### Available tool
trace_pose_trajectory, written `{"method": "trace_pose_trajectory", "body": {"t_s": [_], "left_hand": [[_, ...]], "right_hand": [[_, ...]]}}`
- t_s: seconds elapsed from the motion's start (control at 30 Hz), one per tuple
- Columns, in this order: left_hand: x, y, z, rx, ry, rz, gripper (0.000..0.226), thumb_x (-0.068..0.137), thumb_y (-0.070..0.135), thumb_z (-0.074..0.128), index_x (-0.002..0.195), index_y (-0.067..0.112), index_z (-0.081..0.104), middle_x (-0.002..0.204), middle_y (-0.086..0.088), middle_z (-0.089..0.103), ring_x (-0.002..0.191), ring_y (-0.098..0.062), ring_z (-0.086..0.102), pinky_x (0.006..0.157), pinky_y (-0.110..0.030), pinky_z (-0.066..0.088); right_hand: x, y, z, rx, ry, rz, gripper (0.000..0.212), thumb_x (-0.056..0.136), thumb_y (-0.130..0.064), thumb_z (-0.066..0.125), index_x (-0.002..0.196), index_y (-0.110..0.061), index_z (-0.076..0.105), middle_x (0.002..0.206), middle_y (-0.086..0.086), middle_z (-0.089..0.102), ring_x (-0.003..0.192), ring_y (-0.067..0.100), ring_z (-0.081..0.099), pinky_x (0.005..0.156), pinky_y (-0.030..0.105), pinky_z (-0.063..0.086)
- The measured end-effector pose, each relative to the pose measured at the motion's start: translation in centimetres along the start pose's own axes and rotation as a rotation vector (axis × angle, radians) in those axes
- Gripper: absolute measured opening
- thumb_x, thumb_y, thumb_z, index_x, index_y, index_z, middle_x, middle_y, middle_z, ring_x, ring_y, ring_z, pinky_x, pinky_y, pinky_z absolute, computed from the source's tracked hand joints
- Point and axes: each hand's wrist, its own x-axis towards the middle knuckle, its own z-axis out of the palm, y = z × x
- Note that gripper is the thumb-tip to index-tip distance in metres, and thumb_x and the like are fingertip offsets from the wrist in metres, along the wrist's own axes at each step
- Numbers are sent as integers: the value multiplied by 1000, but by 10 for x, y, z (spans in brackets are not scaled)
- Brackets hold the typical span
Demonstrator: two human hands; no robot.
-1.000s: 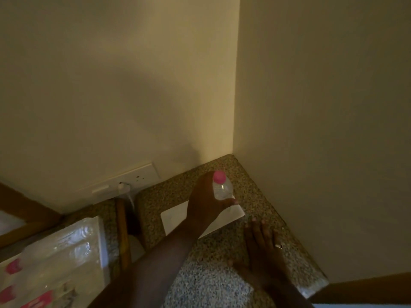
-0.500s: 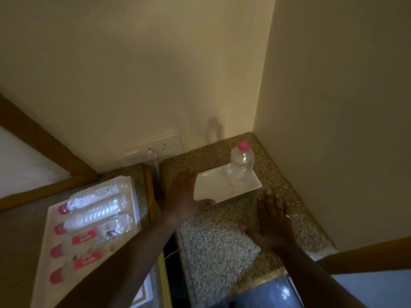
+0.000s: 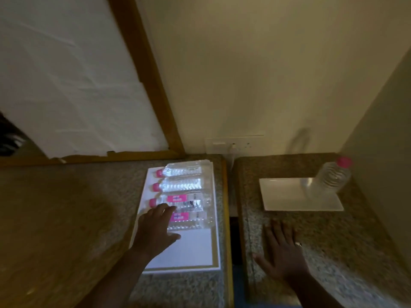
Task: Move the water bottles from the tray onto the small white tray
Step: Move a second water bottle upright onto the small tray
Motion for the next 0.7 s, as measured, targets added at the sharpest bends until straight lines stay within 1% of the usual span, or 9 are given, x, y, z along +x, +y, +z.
{"method": "trace_pose_trajectory", "body": {"t_s": [0.07,0.17,0.23,0.33,0.4,0.47,0.53,0.6,0.7], "left_hand": [[4,0,2,-46,-69,-18,75,74,40,77,139,20,45,143,-4,49,129,-26,49,103,-39,42],[2,-2,5,-157,-180,-56,72,73,32,78,136,22,44,134,-2,55,121,-21,53,97,-33,46],[-8,-5,7,-232,-222,-77,73,68,34,80,132,24,47,128,0,60,115,-19,56,93,-30,48],[-29,-14,0,-317,-239,-95,80,59,48,81,130,33,47,123,8,62,109,-13,59,85,-26,51],[-38,-18,-16,-371,-194,-102,84,51,62,78,125,44,43,116,13,62,101,-10,61,75,-25,54],[-38,-16,-36,-437,-107,-126,81,46,72,75,116,49,41,106,14,65,92,-9,63,67,-29,56],[-31,-6,-53,-454,-15,-159,75,43,79,70,106,48,44,94,12,66,85,-11,64,64,-33,57],[-20,9,-65,-467,54,-202,72,41,83,65,98,44,48,88,15,63,80,-8,63,61,-29,53],[-4,36,-69,-592,190,-241,67,39,87,65,80,35,55,77,20,61,71,3,57,55,-21,42]], "right_hand": [[1,-5,0,0,0,-13,100,83,-87,23,154,-16,28,162,19,15,147,45,12,117,61,2],[1,-13,1,-20,19,-31,98,85,-85,24,151,-13,35,159,21,20,144,48,20,114,58,2],[0,-14,1,-29,31,-32,98,85,-84,24,150,-11,36,159,21,22,144,47,21,113,58,2],[0,-14,2,-26,53,-34,99,85,-85,23,151,-12,34,159,19,19,145,45,17,114,59,4],[-1,-14,3,-21,59,-31,98,85,-84,24,151,-12,33,160,20,19,146,45,16,115,62,8],[-1,-16,3,-12,64,-28,97,85,-83,25,151,-12,34,159,21,22,145,46,17,114,66,13],[-2,-16,3,-2,66,-26,98,83,-83,26,151,-12,34,159,21,21,146,45,16,114,68,14],[-1,-15,3,10,73,-24,99,83,-84,23,151,-13,32,160,19,18,147,43,13,115,67,13],[-1,-15,3,15,75,-20,100,82,-85,19,153,-16,28,161,17,12,148,39,7,116,65,11]]}}
